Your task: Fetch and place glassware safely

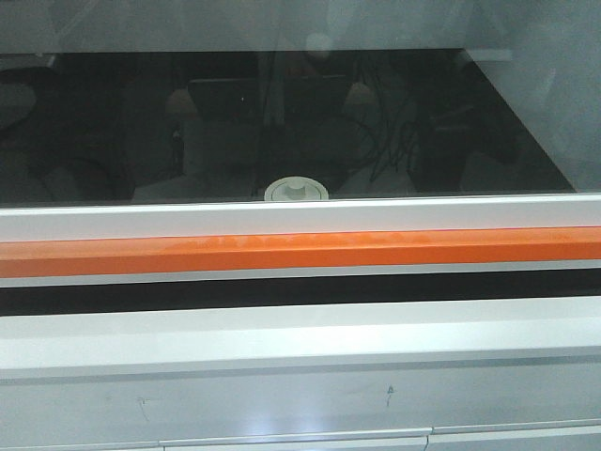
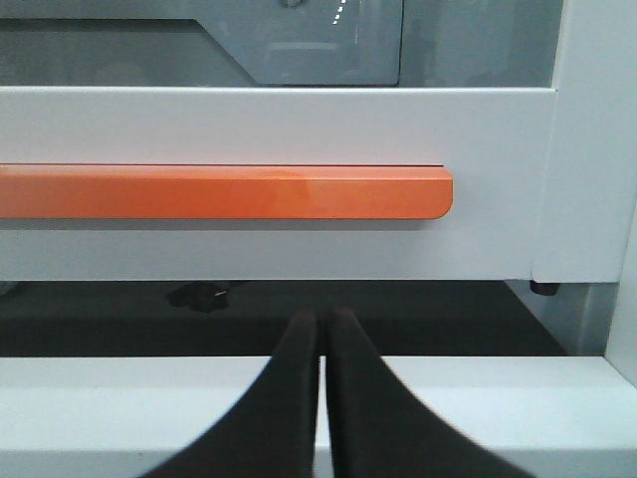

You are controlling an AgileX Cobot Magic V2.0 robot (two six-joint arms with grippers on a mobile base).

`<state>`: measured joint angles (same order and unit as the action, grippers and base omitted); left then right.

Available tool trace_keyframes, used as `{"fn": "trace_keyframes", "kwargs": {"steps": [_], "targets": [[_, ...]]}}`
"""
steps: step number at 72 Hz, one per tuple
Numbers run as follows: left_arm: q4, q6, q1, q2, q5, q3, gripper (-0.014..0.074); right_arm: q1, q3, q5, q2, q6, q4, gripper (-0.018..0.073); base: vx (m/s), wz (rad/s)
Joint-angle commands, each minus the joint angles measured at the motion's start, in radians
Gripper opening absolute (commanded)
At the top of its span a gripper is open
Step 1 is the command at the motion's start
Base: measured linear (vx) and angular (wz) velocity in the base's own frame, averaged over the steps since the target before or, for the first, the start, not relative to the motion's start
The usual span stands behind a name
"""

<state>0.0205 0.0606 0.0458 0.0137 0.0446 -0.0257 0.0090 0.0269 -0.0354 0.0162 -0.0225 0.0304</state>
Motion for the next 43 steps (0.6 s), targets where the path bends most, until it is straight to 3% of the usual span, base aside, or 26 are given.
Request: {"fn": "trace_keyframes", "kwargs": {"steps": [1, 43], "targets": [[0.008, 0.002, 0.000, 0.009, -0.077, -0.030, -0.0007, -0.005, 0.020, 0.071, 0.006, 0.006, 0.002, -0.0008, 0.00, 0.00], [0.008, 0.002, 0.000, 0.009, -0.077, -0.030, -0.0007, -0.005, 0.020, 0.071, 0.006, 0.006, 0.003, -0.0008, 0.00, 0.00]]}}
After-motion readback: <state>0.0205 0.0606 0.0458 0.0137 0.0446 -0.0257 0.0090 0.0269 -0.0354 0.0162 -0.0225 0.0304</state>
